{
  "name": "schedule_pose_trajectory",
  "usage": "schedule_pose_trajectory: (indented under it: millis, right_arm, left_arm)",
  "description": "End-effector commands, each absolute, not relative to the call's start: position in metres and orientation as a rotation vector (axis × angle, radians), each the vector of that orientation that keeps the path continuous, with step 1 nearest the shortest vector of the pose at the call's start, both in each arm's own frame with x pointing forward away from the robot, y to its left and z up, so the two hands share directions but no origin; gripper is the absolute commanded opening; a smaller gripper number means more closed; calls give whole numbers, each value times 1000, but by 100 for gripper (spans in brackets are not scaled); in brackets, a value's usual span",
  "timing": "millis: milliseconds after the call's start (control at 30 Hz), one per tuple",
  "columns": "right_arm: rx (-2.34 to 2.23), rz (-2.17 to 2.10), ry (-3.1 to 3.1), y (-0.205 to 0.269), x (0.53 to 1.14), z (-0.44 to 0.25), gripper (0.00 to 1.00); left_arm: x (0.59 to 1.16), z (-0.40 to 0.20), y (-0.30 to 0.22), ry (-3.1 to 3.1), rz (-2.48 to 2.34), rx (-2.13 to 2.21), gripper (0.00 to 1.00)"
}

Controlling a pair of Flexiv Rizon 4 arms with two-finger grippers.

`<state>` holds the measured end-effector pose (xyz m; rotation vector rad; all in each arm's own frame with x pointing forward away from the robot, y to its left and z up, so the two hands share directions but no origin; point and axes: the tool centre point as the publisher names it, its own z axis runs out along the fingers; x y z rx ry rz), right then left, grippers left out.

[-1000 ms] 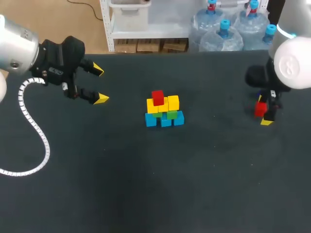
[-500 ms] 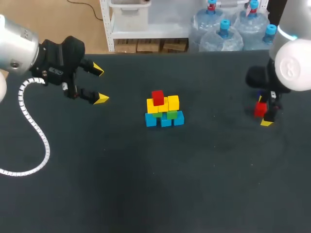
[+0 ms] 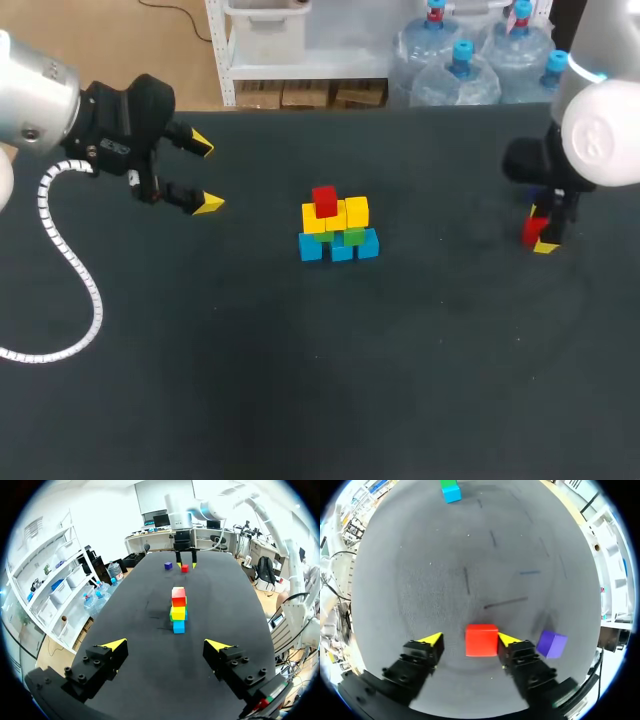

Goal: Place the blue cubes, place green cubes on the blue cubes, place the yellow cubes on the green cubes, then place the red cubes on the yellow cubes, and place purple cube on the red cubes.

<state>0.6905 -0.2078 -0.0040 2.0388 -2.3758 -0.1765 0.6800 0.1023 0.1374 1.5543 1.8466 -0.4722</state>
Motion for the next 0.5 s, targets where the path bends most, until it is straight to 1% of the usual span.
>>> schedule_pose_trajectory:
  millis: [33, 300, 500]
  right_arm:
    - [2042, -187, -2369, -206, 694, -5, 0]
    - [2054, -205, -2426, -203, 697, 3, 0]
    - [2129, -122, -2485, -186, 707, 35, 0]
  left_arm:
    - [679, 136, 104, 1838, -475, 1552, 100]
    - [679, 136, 104, 1838, -475, 1552, 100]
    - [679, 136, 104, 1838, -475, 1552, 100]
